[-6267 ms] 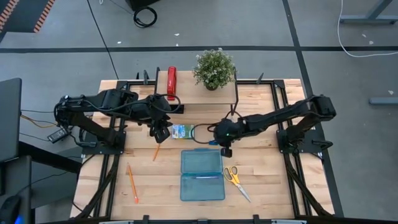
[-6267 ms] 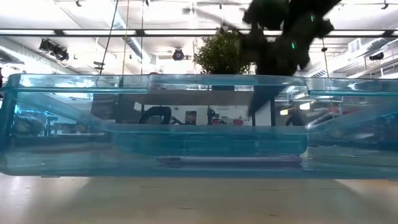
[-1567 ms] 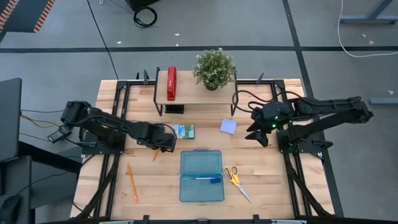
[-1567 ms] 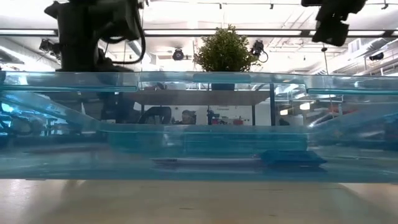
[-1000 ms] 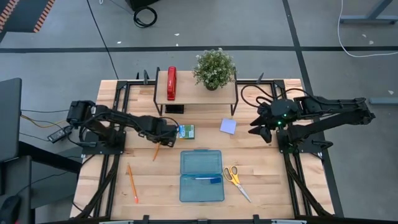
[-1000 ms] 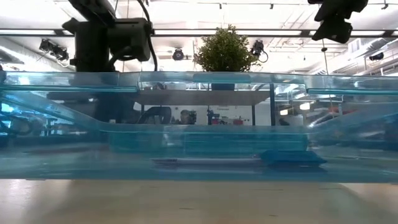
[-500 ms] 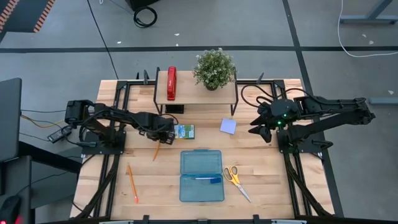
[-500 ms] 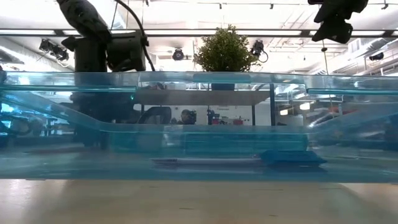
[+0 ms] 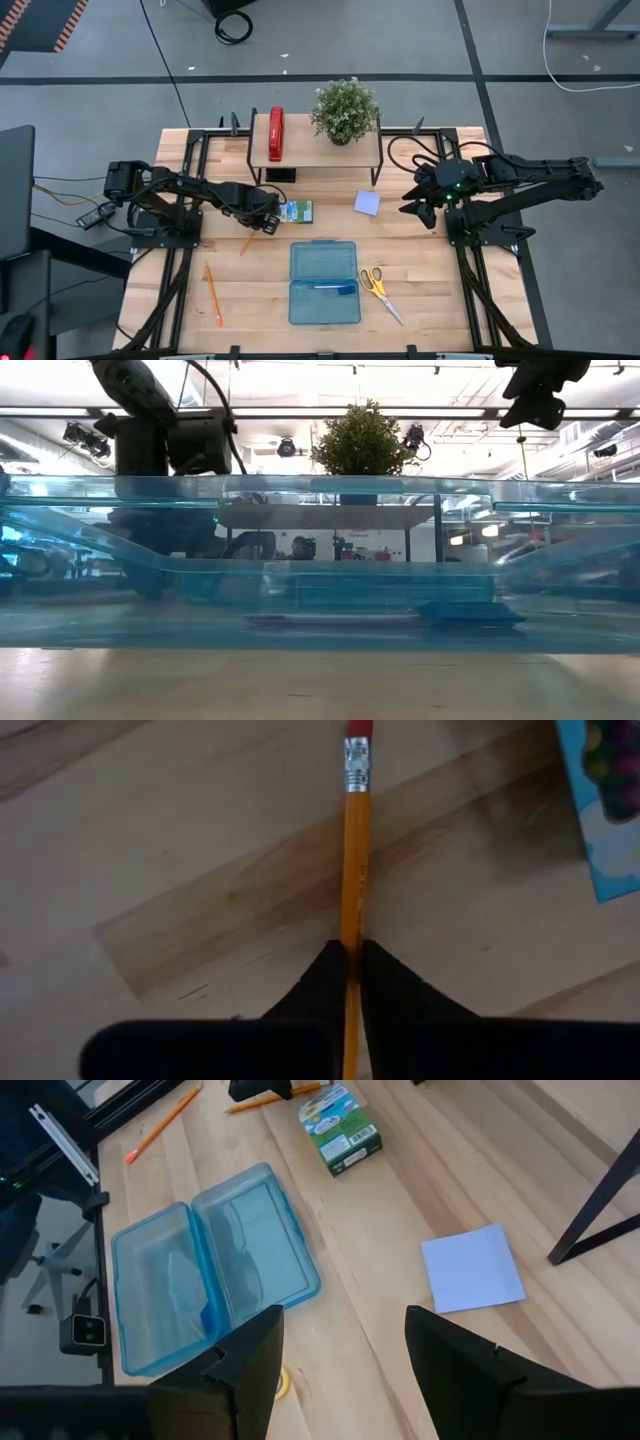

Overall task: Pack school essentials
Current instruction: Put the top yellow pencil into the blue supply box

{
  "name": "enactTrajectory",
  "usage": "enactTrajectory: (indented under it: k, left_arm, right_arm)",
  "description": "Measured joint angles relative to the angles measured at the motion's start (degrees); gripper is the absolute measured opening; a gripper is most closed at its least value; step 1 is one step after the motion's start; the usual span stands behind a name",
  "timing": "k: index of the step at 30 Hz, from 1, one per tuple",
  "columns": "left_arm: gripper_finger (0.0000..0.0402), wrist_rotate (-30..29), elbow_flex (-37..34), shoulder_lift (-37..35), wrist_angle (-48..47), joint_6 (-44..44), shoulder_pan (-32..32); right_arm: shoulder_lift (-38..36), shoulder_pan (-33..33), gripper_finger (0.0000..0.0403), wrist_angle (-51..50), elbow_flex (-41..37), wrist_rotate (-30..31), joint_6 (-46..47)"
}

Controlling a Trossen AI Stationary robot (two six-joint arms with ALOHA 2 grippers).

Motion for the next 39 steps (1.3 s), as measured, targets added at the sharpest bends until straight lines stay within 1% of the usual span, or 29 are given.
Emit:
enactTrajectory:
  k: [3, 9, 15, 19, 24, 27, 30, 33, 37, 39]
  left_arm:
    - [0.0011, 0.0, 0.4, 0.1, -0.3, 0.0, 0.0]
    - [0.0036, 0.4, 3.0, 0.5, -2.2, 1.7, 0.4]
    - [0.0021, 1.6, 8.1, 0.5, -5.5, 4.3, 0.2]
    - [0.0018, 1.8, 12.8, 0.5, -7.1, 5.4, -0.1]
    - [0.0031, 1.7, 20.1, 0.4, -13.1, 6.7, -0.4]
    - [0.0031, 1.3, 24.8, 0.4, -17.3, 7.1, -1.3]
    - [0.0026, 0.8, 29.5, 0.3, -18.9, 8.3, -2.4]
    - [0.0026, 0.6, 33.2, 0.3, -15.9, 12.2, -4.0]
    - [0.0036, 0.4, 35.1, 0.3, -3.2, 18.4, -7.7]
    - [0.0038, 0.0, 35.2, 0.4, 2.5, 19.9, -9.7]
  right_arm:
    - [0.0, 0.0, 0.0217, 0.0, 0.0, 0.0, -1.1]
    - [0.0, 0.0, 0.0217, 0.0, 0.0, 0.0, -2.7]
    - [0.0, 0.0, 0.0217, 0.0, 0.0, 1.2, -3.2]
    - [0.0, 0.0, 0.0217, 0.0, 0.0, 1.5, -3.7]
    - [0.0, 0.0, 0.0217, -0.2, 0.0, 1.5, -4.0]
    - [0.0, 0.0, 0.0217, -0.5, 0.0, 1.5, -4.4]
    - [0.0, 0.0, 0.0217, -0.5, 0.0, 1.5, -4.9]
    - [0.0, 0.0, 0.0217, -0.6, 0.0, 1.5, -5.4]
    - [0.0, 0.0, 0.0217, -0.6, 0.0, 1.5, -6.5]
    - [0.0, 0.0, 0.0217, -0.6, 0.0, 1.5, -7.1]
